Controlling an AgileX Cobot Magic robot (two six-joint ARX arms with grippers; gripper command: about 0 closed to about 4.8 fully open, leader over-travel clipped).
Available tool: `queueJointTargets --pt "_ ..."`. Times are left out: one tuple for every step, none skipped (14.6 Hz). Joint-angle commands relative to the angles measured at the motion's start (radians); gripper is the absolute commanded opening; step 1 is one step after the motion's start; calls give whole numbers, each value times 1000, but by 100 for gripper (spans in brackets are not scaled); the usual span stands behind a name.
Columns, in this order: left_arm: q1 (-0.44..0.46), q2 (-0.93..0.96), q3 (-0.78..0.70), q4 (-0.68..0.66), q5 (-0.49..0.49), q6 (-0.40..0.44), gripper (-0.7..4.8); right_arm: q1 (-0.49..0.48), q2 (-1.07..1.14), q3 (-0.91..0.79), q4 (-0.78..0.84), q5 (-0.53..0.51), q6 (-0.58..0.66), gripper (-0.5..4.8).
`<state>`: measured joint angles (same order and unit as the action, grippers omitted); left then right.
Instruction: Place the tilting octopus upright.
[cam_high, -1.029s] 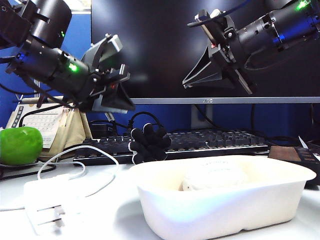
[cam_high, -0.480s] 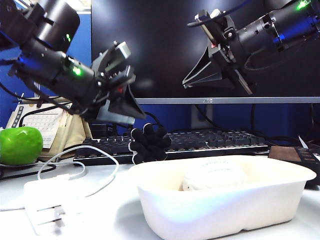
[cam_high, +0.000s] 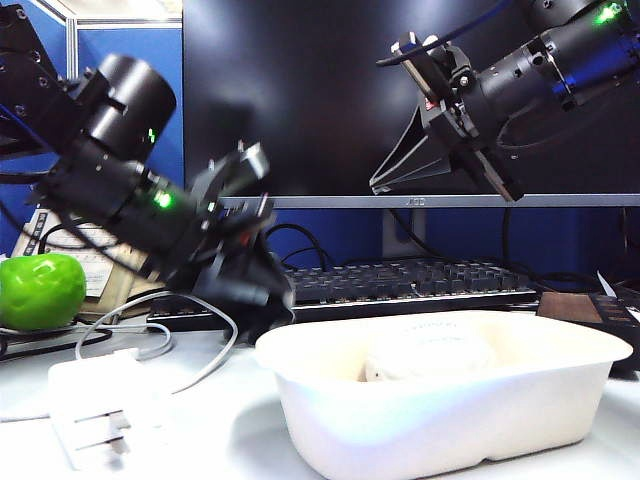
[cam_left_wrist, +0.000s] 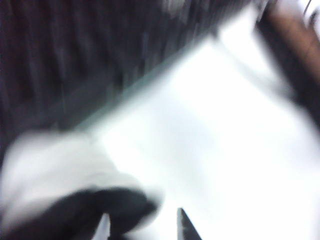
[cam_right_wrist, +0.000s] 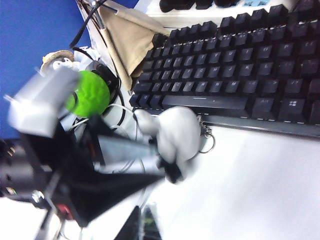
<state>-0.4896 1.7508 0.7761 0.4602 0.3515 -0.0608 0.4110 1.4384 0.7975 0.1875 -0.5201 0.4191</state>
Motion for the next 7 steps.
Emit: queueJointTargets --pt "0 -4 8 180 31 -35 183 1 -4 3 7 -5 0 -5" --pt "0 -5 8 186 31 -66 183 1 -4 3 7 -5 0 -6" --pt "0 -5 8 185 31 -89 183 1 -4 3 7 -5 0 -6" --pt "0 -5 8 185 37 -116 183 1 -4 3 7 -5 0 -6" --pt "0 -6 8 185 63 -134 183 1 -4 3 7 -5 0 -5" --pt "0 -6 8 185 84 -134 183 1 -4 3 7 -5 0 -6" --pt "0 -6 8 185 83 -134 183 1 -4 3 6 -5 0 -6"
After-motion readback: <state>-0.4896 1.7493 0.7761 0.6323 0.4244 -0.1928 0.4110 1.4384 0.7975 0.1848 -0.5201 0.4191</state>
